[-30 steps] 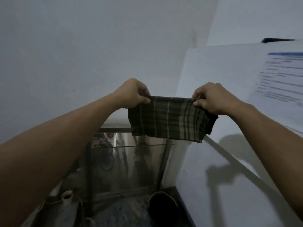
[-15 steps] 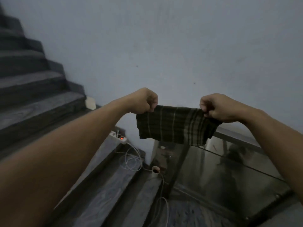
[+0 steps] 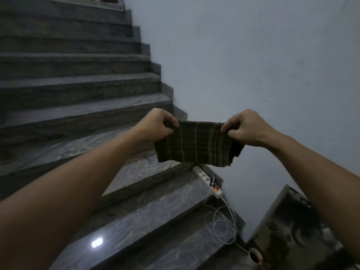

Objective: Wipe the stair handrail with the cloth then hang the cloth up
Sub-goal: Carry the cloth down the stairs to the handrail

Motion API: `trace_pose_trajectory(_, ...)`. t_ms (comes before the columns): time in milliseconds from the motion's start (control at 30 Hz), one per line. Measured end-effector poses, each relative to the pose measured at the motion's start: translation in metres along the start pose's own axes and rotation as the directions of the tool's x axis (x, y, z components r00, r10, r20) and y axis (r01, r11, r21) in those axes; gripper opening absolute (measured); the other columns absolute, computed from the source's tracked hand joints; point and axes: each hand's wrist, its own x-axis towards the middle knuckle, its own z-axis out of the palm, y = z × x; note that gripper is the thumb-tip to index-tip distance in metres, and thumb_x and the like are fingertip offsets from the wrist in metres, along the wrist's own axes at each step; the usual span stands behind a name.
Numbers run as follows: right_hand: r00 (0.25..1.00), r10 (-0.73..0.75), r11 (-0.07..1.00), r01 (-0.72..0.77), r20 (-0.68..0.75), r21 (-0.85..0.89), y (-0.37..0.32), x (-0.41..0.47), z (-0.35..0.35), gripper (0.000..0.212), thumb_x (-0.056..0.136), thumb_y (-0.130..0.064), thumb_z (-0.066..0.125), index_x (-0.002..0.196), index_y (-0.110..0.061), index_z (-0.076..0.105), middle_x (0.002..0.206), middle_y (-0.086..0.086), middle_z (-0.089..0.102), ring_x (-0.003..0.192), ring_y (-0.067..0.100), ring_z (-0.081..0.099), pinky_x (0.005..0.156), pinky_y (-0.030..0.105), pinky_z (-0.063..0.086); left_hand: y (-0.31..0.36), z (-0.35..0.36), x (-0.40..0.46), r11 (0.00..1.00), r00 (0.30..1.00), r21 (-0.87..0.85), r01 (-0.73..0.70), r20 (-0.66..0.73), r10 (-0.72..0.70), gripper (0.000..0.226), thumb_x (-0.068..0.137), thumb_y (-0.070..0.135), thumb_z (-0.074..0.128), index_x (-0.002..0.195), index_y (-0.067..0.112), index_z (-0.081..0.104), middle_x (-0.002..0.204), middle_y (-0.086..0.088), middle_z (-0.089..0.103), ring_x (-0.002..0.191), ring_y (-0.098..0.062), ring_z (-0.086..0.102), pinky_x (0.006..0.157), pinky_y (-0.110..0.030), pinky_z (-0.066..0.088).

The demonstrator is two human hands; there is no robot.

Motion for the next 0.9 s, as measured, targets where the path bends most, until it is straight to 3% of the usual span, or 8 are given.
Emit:
trace_pose_trajectory(133,0.991,-0.136,0.990,0.136,0.012,0.034,0.002,0.087,0.012,0.014,0.077,-0.010,0.074,0.081,-0.023,0.070,0.084,-0.005,0.066,0.081,0.011,0.063,0.065,0.016,0.044,-0.027,-0.031,0.043,0.993,0.992,0.075,0.091,-0.098,-0.083,0.022,0.082,0.010,0.069,0.100,0.022,0.065,0.107,0.002,0.059,0.098,-0.013,0.057,0.081,-0.027,0.049)
trace_pose_trajectory(333,0.963,-0.263,0.965,0.262,0.053,0.033,-0.020,0.225,0.007,0.017,0.082,-0.007,0.068,0.086,-0.023,0.065,0.093,-0.001,0.062,0.086,0.018,0.058,0.072,0.027,0.046,-0.038,-0.104,0.103,0.966,0.952,0.057,0.253,-0.194,-0.238,0.028,0.081,0.009,0.069,0.104,0.024,0.062,0.113,0.001,0.055,0.102,-0.015,0.055,0.079,-0.026,0.048)
trace_pose_trajectory(467,0.933,-0.360,0.930,0.355,0.029,0.096,-0.059,0.300,0.005,0.021,0.085,-0.003,0.064,0.095,-0.019,0.071,0.099,-0.001,0.061,0.091,0.017,0.055,0.077,0.028,0.046,-0.047,-0.161,0.121,0.944,0.906,0.050,0.327,-0.300,-0.298,0.035,0.080,0.008,0.071,0.108,0.025,0.059,0.113,0.002,0.052,0.100,-0.016,0.055,0.074,-0.026,0.052)
trace_pose_trajectory(633,0.887,-0.459,0.877,0.444,0.052,0.182,-0.122,0.384,0.016,0.028,0.084,0.000,0.062,0.098,-0.020,0.074,0.101,-0.003,0.064,0.097,0.016,0.058,0.085,0.031,0.050,-0.083,-0.237,0.131,0.919,0.844,0.065,0.390,-0.425,-0.328,0.033,0.081,0.005,0.069,0.105,0.026,0.062,0.114,-0.001,0.054,0.102,-0.020,0.055,0.083,-0.037,0.055)
trace_pose_trajectory(800,0.846,-0.532,0.825,0.508,0.038,0.248,-0.195,0.457,0.031,0.029,0.085,0.006,0.058,0.099,-0.015,0.073,0.102,0.000,0.061,0.097,0.015,0.055,0.086,0.029,0.048,-0.119,-0.321,0.143,0.913,0.814,0.051,0.405,-0.475,-0.335,0.031,0.083,0.005,0.067,0.104,0.027,0.063,0.118,-0.003,0.053,0.106,-0.019,0.055,0.081,-0.032,0.055)
trace_pose_trajectory(900,0.842,-0.535,0.821,0.497,0.073,0.279,-0.236,0.499,0.029,0.031,0.085,0.007,0.058,0.102,-0.015,0.072,0.104,0.003,0.060,0.099,0.019,0.056,0.085,0.029,0.051,-0.129,-0.377,0.154,0.909,0.805,0.027,0.416,-0.475,-0.354,0.031,0.083,0.006,0.067,0.103,0.030,0.062,0.118,0.000,0.052,0.105,-0.017,0.054,0.074,-0.026,0.053)
